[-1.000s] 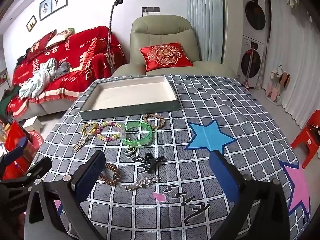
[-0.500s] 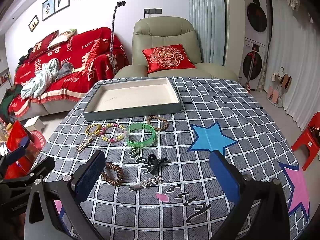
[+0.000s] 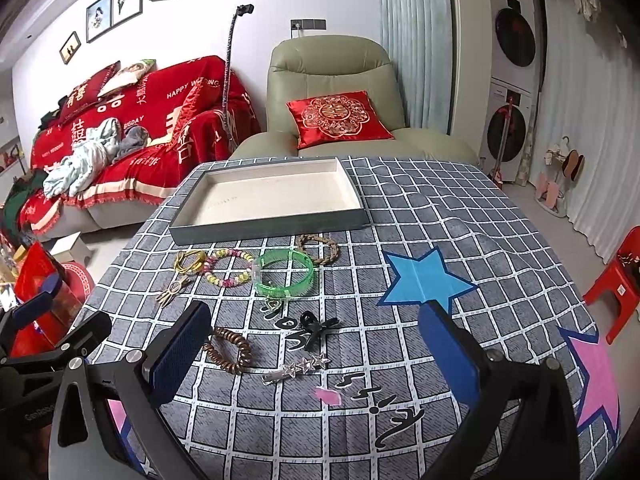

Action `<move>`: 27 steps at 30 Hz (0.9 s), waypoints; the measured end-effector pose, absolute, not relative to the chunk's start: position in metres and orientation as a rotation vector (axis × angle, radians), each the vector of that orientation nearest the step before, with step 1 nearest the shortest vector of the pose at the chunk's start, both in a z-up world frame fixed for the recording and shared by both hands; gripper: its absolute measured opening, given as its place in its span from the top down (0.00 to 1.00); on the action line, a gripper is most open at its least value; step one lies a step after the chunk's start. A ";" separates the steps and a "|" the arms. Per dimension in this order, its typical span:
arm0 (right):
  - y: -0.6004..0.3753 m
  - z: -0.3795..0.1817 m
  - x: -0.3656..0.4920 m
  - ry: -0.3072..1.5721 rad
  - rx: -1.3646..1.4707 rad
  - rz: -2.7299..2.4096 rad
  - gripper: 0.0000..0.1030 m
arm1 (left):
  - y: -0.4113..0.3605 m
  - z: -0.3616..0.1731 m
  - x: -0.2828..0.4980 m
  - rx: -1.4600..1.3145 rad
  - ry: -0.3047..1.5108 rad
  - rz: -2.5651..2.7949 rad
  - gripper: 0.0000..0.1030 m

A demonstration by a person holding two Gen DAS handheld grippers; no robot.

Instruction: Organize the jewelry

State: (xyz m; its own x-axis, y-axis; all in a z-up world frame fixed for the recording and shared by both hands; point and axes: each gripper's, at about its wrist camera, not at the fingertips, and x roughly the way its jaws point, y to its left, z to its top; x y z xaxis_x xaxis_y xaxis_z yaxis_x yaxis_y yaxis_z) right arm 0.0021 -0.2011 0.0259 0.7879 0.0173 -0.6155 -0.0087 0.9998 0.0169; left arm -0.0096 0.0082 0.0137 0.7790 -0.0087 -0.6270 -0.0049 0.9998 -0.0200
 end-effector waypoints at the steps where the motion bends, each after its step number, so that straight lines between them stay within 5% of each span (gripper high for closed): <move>1: -0.201 0.026 0.002 0.663 0.013 0.014 0.00 | 0.009 0.014 -0.011 -0.023 0.675 -0.001 0.00; 27: -0.199 0.025 0.001 0.662 0.013 0.014 0.00 | 0.012 0.016 -0.010 -0.039 0.665 0.012 0.00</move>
